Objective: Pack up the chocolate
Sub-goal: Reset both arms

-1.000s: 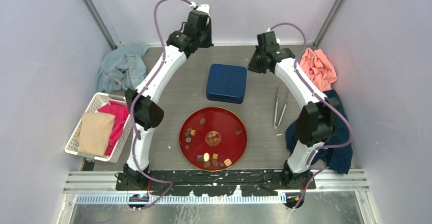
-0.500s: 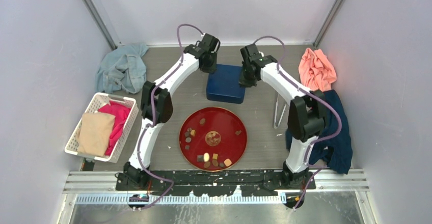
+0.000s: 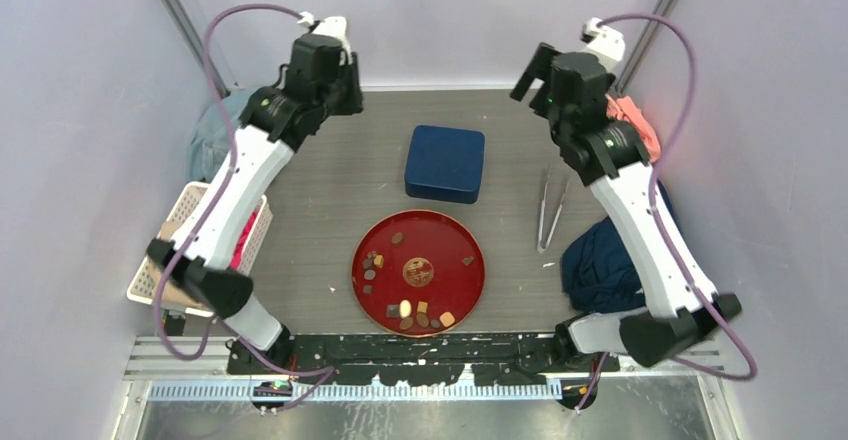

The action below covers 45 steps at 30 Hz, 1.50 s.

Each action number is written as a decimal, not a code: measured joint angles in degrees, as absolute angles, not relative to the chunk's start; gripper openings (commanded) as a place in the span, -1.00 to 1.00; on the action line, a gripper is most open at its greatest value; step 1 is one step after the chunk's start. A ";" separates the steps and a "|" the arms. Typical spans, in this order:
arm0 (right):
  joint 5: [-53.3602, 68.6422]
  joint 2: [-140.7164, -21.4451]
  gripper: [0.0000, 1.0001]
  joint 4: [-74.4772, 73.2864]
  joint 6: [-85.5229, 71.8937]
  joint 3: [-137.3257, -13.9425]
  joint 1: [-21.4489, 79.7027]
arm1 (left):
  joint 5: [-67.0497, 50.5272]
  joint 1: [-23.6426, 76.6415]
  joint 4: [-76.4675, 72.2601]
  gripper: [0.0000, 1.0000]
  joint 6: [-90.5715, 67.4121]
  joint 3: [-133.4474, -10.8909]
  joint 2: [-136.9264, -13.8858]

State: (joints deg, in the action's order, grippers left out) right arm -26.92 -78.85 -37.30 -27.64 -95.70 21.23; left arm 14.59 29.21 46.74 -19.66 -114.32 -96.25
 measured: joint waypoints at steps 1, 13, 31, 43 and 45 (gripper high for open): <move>-28.95 -76.25 0.85 -36.10 -26.81 -93.80 21.15 | 15.81 29.06 46.83 -0.36 -19.66 -111.68 -93.27; -43.48 -67.85 1.00 -34.89 -28.75 -78.52 20.60 | 17.76 28.38 50.43 -0.42 -26.85 -82.04 -85.36; -43.09 -62.52 1.00 -26.55 -36.97 -69.32 20.60 | 16.40 28.38 52.38 0.47 -26.87 -82.39 -71.37; -41.52 -63.05 1.00 -26.52 -39.83 -69.36 20.60 | 14.87 28.38 53.45 0.99 -25.96 -90.70 -65.49; -41.69 -63.05 1.00 -26.55 -39.83 -69.47 20.60 | 14.13 28.38 53.60 0.99 -25.43 -93.58 -65.65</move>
